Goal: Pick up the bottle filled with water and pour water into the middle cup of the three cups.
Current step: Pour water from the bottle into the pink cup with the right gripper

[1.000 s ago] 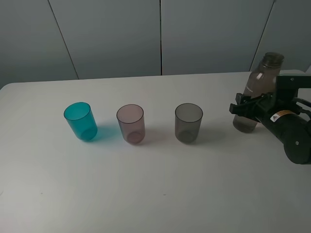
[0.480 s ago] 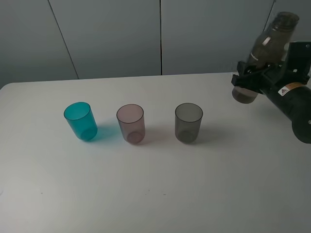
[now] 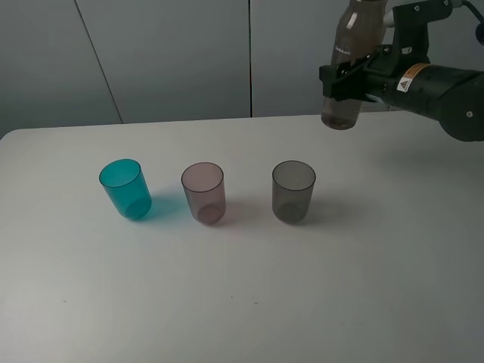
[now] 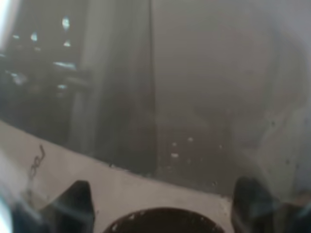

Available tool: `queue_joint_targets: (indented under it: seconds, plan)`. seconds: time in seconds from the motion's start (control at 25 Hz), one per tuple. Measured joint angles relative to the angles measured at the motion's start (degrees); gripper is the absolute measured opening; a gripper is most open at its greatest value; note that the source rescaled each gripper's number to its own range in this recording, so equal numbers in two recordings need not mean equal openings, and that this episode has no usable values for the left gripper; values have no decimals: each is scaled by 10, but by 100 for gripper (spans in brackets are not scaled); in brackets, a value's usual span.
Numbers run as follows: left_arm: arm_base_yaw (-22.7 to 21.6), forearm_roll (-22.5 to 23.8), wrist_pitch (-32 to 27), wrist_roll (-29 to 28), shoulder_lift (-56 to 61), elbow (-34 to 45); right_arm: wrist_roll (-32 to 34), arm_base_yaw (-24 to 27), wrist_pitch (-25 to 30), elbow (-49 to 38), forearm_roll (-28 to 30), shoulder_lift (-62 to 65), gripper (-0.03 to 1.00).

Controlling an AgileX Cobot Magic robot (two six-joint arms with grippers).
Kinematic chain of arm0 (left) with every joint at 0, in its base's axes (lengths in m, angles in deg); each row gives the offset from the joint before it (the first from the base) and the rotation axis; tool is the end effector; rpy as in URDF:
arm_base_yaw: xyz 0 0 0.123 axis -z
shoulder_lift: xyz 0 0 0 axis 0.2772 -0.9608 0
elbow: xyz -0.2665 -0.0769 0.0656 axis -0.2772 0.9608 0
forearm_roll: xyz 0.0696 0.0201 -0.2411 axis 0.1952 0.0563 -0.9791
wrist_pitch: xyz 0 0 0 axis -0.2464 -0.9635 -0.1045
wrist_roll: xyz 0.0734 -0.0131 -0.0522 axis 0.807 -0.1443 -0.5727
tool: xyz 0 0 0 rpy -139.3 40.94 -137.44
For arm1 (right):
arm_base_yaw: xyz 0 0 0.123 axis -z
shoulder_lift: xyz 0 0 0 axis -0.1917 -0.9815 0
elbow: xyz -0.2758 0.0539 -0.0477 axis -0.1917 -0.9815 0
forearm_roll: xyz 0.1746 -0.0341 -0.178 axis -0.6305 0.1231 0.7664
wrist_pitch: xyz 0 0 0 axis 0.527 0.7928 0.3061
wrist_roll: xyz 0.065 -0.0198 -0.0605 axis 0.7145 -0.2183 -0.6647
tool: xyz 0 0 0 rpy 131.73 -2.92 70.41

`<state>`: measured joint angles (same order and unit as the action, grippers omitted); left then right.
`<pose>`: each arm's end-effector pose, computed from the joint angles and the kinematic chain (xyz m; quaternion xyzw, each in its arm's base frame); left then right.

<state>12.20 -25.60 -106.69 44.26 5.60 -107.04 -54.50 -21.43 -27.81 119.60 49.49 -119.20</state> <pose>-0.0079 0.0070 0.2790 -0.0315 0.8537 0.0643 0.5158 0.3512 0.0844 0.1927 -0.1498 0.7738 0.1313 0.6013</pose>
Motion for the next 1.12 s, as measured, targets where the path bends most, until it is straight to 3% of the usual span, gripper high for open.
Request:
queue_joint_targets:
  seconds: [0.76,0.92,1.12]
  plan:
    - [0,0,0,0,0,0,29,-130,1,226,110,-197,2]
    - [0,0,0,0,0,0,12,-138,-16,256,142,-221,2]
    - [0,0,0,4,0,0,-57,-138,-19,262,161,-230,2]
